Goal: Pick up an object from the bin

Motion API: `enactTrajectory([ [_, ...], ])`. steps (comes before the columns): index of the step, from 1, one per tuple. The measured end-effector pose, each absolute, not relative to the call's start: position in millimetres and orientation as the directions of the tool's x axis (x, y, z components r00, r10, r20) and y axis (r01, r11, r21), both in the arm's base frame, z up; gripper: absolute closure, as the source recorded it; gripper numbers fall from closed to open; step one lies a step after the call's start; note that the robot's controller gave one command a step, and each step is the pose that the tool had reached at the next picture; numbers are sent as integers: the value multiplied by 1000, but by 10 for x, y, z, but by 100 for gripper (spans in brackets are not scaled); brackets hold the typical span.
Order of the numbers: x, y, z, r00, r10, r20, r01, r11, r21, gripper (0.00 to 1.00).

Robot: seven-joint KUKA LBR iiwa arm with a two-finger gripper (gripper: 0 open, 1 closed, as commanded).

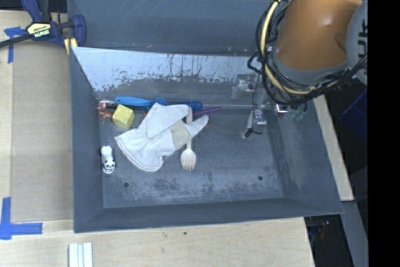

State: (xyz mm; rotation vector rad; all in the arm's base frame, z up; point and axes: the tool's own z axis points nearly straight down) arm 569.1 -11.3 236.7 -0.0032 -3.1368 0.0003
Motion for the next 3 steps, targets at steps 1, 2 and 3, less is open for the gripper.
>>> enactTrajectory([
  [1,5705,-113,2417,-1000,2,-4,2,1000,0,0],
  [2,5769,140,1512,-955,-296,-5,-296,955,-2,0],
  [3,5822,507,1611,-851,-525,-13,-525,851,-7,0],
])
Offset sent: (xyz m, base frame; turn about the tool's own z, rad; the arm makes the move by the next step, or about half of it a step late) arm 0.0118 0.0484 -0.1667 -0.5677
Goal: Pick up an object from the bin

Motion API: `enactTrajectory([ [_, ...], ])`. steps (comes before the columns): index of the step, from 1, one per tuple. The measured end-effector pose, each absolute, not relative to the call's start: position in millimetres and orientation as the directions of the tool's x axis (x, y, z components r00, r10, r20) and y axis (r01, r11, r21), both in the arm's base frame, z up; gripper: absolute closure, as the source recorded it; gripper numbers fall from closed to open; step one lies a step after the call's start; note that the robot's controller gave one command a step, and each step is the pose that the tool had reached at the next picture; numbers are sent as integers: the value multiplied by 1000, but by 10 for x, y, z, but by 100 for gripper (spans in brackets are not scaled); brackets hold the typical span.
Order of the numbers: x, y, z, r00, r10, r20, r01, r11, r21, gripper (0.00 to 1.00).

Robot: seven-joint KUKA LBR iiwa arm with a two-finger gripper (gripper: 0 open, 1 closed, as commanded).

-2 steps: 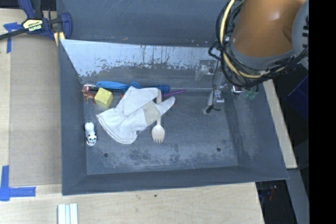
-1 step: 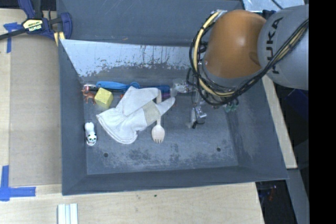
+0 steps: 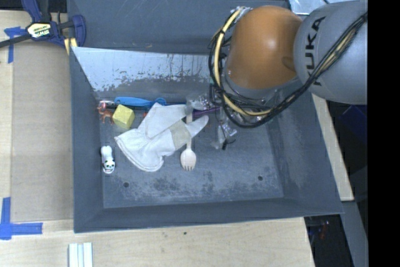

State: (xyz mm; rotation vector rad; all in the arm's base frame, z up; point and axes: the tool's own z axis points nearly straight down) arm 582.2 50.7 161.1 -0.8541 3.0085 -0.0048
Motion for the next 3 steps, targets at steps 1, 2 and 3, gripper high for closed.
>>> enactTrajectory([
  [1,6007,553,1315,-854,-521,-6,-521,854,-3,0],
  [2,6200,400,713,-698,-716,-16,-716,698,-12,0],
  [3,6214,521,753,-795,-606,-21,-606,796,-8,100],
])
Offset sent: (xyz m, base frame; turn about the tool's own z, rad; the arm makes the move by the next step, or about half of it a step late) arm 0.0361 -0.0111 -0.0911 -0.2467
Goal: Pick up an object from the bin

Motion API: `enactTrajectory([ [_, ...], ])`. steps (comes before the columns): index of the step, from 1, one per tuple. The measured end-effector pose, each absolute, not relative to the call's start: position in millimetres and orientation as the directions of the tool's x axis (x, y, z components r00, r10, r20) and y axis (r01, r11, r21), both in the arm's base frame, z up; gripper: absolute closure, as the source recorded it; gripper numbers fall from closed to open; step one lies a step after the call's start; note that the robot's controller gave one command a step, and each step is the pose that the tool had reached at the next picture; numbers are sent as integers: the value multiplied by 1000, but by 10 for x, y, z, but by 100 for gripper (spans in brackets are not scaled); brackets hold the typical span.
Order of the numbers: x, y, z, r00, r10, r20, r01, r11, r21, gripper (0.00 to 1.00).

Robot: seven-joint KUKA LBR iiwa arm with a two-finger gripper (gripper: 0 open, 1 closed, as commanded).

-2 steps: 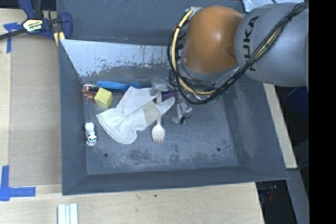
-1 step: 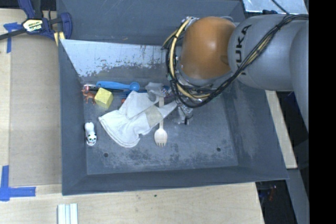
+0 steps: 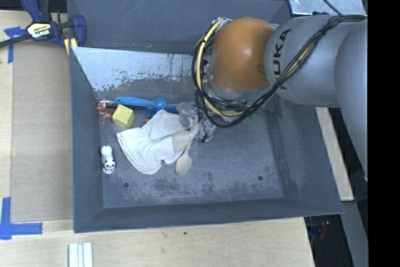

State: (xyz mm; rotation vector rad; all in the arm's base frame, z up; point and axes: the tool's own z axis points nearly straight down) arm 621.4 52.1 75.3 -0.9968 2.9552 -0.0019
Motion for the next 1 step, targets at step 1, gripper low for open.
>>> enactTrajectory([
  [1,6214,521,754,-796,-605,-21,-605,796,-8,100],
])
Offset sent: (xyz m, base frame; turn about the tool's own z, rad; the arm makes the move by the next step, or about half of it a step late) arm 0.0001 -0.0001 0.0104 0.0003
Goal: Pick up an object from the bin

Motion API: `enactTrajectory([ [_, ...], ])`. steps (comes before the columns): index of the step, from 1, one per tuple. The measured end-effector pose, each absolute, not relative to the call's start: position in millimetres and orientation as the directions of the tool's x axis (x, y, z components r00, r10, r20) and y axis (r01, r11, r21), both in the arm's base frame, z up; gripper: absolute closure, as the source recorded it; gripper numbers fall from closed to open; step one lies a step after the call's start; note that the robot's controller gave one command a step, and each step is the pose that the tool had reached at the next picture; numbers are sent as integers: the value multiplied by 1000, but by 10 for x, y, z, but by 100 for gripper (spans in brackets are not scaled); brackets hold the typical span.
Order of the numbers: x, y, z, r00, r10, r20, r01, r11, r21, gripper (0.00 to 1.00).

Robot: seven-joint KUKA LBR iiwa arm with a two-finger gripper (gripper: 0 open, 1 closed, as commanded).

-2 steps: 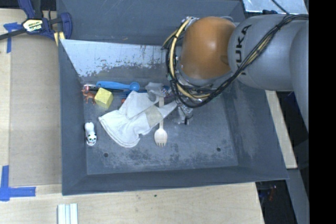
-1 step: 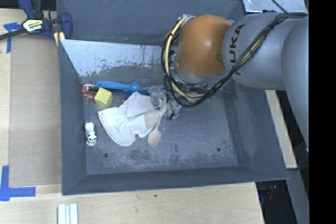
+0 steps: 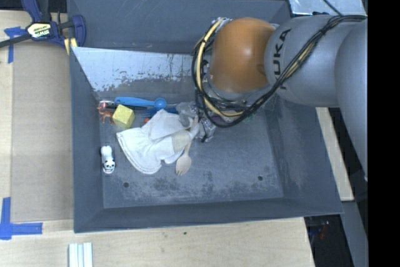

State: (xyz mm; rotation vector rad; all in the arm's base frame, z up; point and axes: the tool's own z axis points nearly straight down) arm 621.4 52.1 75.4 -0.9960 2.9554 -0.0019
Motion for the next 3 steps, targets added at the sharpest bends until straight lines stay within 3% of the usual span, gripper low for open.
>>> enactTrajectory([
  [1,6217,523,794,-796,-605,-23,-605,796,-9,100],
  [3,6206,518,1259,-798,-603,-21,-603,798,-8,100],
])
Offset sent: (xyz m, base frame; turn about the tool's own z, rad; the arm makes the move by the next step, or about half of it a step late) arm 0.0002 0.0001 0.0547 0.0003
